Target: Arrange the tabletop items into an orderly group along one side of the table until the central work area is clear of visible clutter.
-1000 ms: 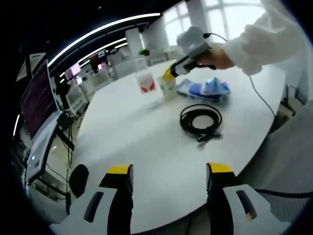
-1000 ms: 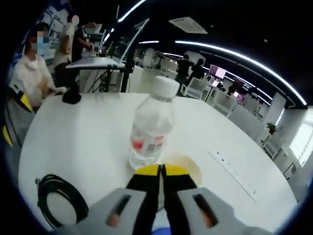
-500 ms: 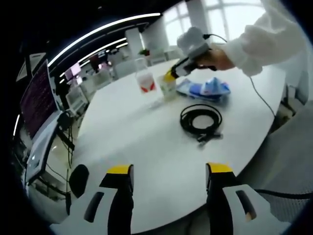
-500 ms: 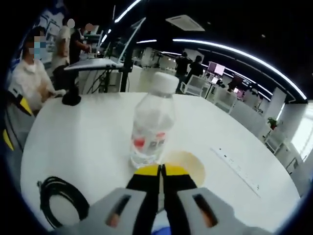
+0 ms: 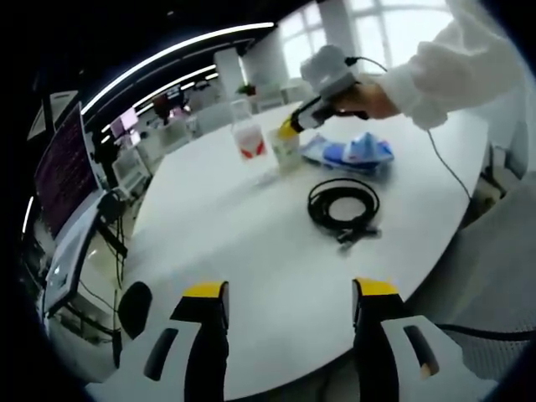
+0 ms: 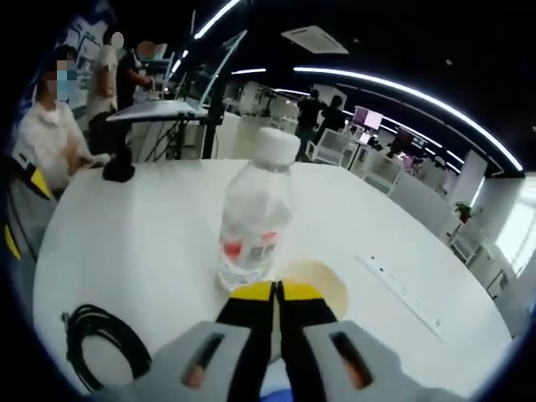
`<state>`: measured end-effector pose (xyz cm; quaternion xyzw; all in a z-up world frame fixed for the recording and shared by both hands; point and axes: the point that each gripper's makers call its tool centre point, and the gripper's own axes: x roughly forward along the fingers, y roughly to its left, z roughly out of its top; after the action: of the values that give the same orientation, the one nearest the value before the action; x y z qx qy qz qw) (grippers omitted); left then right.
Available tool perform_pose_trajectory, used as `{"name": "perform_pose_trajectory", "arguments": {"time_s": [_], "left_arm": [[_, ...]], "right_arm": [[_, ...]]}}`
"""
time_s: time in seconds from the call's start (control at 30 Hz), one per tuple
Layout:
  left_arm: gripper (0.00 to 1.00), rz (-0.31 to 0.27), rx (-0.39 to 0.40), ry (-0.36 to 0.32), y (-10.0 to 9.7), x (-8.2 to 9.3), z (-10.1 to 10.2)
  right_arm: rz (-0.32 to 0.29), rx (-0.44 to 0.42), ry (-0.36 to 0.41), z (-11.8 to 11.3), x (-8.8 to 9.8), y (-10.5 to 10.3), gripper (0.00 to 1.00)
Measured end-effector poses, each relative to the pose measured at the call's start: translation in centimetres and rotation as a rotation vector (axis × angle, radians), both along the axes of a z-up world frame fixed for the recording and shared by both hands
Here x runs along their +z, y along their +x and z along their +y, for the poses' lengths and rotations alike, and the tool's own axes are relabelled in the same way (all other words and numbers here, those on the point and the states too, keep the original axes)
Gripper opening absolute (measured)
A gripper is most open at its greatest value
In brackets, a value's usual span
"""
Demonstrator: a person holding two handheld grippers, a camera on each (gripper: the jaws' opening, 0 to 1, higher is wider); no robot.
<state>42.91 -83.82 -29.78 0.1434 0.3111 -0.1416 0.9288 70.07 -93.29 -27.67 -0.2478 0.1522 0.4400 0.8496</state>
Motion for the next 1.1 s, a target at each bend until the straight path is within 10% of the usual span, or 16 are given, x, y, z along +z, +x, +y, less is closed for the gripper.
{"name": "perform_pose_trajectory", "arguments": {"time_s": [1.1], "left_arm": [[0.55, 0.002, -0.009, 0.002, 0.0, 0.0, -0.1]], "right_arm": [[0.102, -0.001, 0.063, 1.5, -0.3, -0.9, 0.12]]}}
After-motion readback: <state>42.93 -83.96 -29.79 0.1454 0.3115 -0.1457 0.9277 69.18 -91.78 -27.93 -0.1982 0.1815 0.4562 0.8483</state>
